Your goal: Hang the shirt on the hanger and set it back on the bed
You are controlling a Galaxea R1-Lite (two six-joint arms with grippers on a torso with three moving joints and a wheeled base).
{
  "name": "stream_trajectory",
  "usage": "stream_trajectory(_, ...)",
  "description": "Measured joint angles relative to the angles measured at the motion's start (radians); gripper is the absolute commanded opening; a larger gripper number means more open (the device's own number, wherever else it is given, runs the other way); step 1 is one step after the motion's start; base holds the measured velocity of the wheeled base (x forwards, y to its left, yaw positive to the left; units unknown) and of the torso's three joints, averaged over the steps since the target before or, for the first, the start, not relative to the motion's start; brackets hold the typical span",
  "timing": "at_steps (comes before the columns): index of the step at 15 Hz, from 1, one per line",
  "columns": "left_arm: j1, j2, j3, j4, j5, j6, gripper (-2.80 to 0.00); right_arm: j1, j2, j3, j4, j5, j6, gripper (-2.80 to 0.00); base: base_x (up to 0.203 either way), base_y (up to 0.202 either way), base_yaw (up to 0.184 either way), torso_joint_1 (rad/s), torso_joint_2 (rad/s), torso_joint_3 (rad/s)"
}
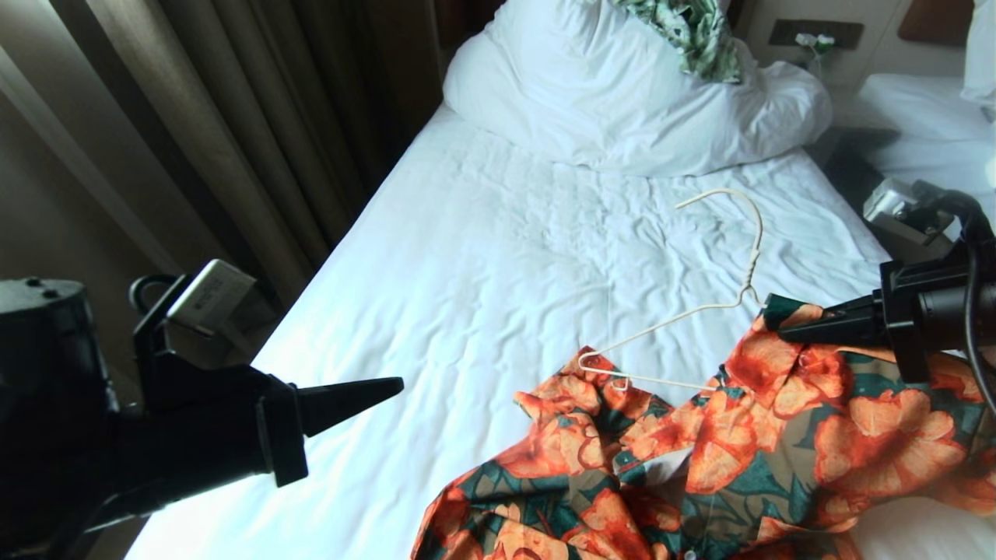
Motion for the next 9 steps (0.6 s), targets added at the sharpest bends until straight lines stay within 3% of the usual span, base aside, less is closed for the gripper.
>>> stream_trajectory(4,-0.07,0.125,-0.057,-0.009,0.026,-0.001,-2.8,-0.049,0.018,0.067,-0.036,-0.009,-0.026,-2.8,0.0,0.0,0.0,0.0,0.0,0.0)
stream_trajectory(9,-0.225,0.258,-0.11,-0.006,0.15,-0.006,-2.8,-0.06,-0.025,0.269,-0.191,-0.042,-0.023,-2.8,0.0,0.0,0.0,0.0,0.0,0.0)
